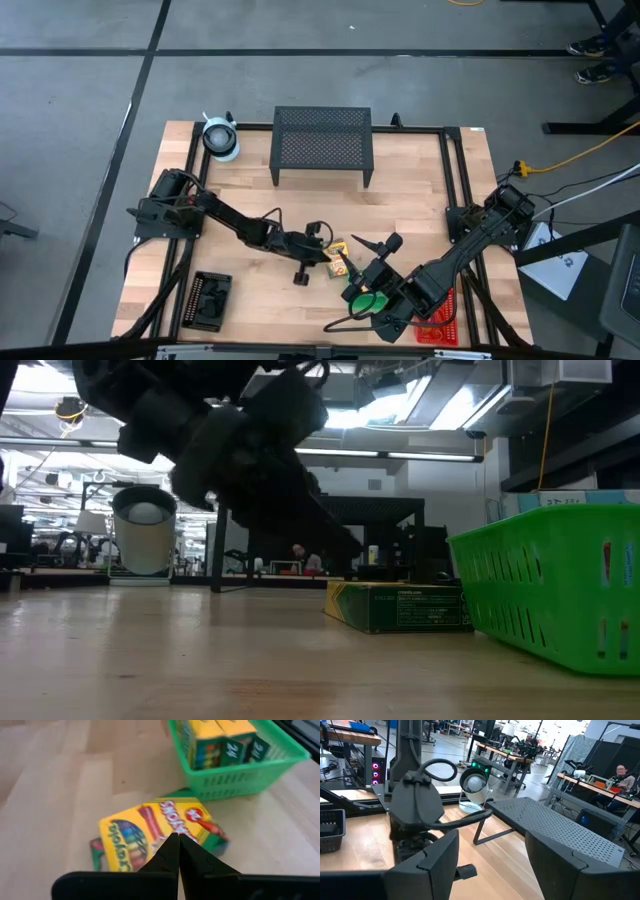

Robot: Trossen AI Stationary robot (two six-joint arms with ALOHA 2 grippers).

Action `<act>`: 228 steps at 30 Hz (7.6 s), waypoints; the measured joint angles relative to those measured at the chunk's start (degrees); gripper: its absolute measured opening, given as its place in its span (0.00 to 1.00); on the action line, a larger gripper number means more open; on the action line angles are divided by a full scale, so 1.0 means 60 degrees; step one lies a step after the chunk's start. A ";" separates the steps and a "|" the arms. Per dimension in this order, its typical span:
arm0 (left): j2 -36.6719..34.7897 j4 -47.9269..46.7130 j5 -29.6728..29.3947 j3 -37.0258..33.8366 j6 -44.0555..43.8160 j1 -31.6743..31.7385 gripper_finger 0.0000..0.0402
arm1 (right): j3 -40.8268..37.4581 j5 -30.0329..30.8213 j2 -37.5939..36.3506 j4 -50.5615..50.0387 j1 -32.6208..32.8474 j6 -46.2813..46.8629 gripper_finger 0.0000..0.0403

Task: Pick & Place Office Desk Supplies
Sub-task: Put the yellow green crayon box into the green bin

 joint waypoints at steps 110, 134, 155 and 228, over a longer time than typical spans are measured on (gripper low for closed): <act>-0.1923 0.2274 0.4949 -0.3636 -0.4134 0.2783 0.44 | 0.0000 -0.1573 -0.0004 0.0000 -0.0240 -0.0466 0.57; 0.1388 0.0364 0.7133 0.0488 -0.2964 0.3036 0.46 | 0.0000 -0.1792 -0.0004 0.0004 -0.0240 -0.0459 0.57; 0.1373 -0.0092 0.7287 0.0493 -0.1842 0.2827 0.04 | 0.0000 -0.1821 -0.0004 0.0007 -0.0240 -0.0441 0.57; -0.7714 -0.5071 0.0592 0.0488 0.3940 0.0690 0.01 | 0.0028 -0.4479 -0.0081 0.3265 -0.2525 -0.2208 0.74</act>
